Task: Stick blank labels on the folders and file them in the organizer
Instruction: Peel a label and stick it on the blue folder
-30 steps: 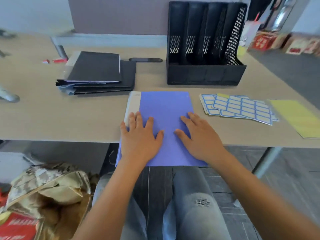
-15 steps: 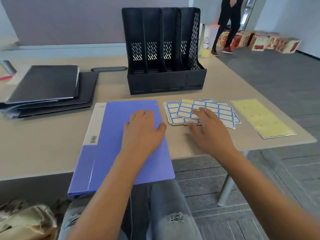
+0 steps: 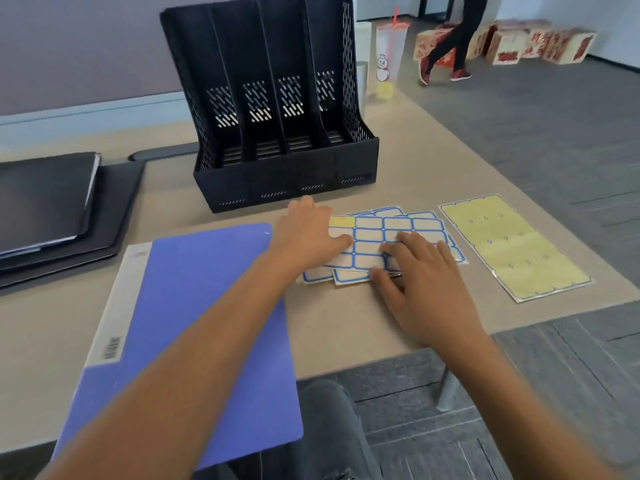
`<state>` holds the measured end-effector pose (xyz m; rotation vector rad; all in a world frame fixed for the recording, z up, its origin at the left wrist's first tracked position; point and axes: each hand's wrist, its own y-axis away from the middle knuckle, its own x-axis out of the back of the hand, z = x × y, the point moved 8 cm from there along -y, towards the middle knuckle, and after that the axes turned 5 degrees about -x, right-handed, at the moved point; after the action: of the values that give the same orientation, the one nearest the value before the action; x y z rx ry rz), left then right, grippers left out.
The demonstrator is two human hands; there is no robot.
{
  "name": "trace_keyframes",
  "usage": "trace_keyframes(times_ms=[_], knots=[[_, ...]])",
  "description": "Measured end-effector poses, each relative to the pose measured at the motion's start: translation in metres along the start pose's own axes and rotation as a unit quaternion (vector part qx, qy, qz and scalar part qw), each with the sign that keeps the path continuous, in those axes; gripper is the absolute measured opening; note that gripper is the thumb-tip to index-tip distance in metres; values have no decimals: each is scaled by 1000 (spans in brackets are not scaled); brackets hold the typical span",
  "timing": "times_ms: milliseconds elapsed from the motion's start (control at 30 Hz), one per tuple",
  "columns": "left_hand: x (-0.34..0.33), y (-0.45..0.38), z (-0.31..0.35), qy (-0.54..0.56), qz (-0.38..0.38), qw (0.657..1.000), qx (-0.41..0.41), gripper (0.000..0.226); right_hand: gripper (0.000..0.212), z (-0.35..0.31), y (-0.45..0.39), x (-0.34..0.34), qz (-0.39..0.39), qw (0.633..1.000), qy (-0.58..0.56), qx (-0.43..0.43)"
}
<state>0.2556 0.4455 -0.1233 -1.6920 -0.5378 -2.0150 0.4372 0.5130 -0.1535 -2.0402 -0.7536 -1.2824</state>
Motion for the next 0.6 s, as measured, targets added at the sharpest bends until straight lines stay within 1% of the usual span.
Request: trace_keyframes(times_ms=[67,200,300,367,433,500,567,600], knots=[[-2,-5,-2,3,10,1000,-14,51,64,1,-1,-2,-5,1000,2,-2],[-3,-8,-9,81,43,996,-14,56,62,1,-3,-4,-2,1000,4,0],[-2,-10,-11,112,66,991,-15,49,60,2,-3,-4,2,1000,7,2],[1,-9,-9,145,99,984,-26,41,60,1,-3,-4,4,1000,10,3],[7,-5,-5,212,137,967,-37,34,59,0,-3,-3,5,1000,9,6],[14,-3,-3,308,158,938,-35,32,59,-1,-2,-2,4,1000,1,8],[20,-4,-3,375,160,913,-22,38,59,-1,-1,-1,2,1000,-6,9],[23,-6,-4,392,157,906,-15,42,59,-2,0,-1,-1,1000,-8,9]])
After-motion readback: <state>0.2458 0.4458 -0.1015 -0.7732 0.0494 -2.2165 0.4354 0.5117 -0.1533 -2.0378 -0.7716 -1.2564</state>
